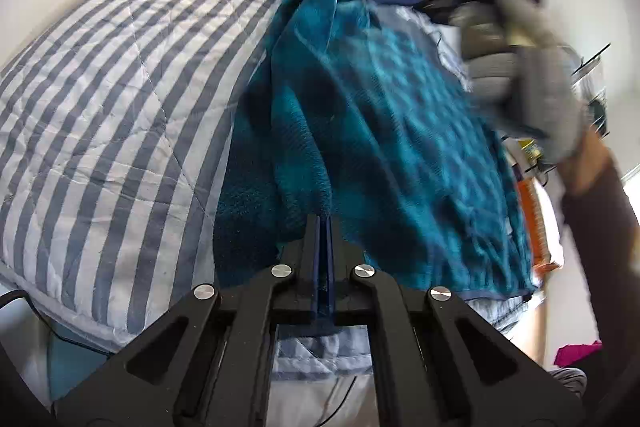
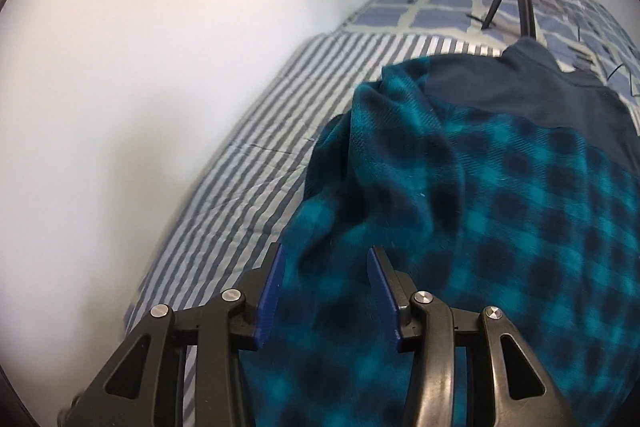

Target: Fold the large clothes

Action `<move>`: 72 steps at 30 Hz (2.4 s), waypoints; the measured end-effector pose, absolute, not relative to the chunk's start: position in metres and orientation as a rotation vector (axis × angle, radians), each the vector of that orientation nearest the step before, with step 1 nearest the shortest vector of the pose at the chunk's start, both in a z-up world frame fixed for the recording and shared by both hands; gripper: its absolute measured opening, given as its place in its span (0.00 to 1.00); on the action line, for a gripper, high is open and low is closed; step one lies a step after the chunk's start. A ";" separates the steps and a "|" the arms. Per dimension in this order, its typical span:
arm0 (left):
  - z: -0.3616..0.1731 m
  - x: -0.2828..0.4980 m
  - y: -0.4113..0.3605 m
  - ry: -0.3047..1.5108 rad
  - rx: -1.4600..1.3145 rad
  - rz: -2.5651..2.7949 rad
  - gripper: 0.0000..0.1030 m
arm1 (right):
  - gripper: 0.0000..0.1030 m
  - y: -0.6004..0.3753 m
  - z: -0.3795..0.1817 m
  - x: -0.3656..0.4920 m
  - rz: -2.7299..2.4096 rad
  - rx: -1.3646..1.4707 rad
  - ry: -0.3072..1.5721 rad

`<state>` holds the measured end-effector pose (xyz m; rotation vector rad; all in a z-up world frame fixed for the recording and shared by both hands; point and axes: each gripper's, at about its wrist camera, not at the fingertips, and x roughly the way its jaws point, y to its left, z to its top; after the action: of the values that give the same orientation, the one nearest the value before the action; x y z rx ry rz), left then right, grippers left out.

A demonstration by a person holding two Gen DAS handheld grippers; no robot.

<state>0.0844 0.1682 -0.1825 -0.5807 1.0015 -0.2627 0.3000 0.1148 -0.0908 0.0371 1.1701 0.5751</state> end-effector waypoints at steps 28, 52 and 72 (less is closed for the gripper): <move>-0.159 0.057 0.218 0.964 -0.648 -0.233 0.17 | 0.44 0.078 -0.087 0.202 0.678 -0.010 1.179; -0.177 0.075 0.208 1.034 -0.586 -0.138 0.00 | 0.01 0.036 -0.124 0.080 0.692 -0.032 1.324; -0.182 0.073 0.248 1.001 -0.759 -0.116 0.64 | 0.23 0.080 -0.095 0.111 0.645 -0.273 1.019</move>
<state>0.0730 0.2481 -0.1817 -0.7585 1.0006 -0.1159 0.1110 0.0803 -0.0953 -0.2727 1.0193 0.6454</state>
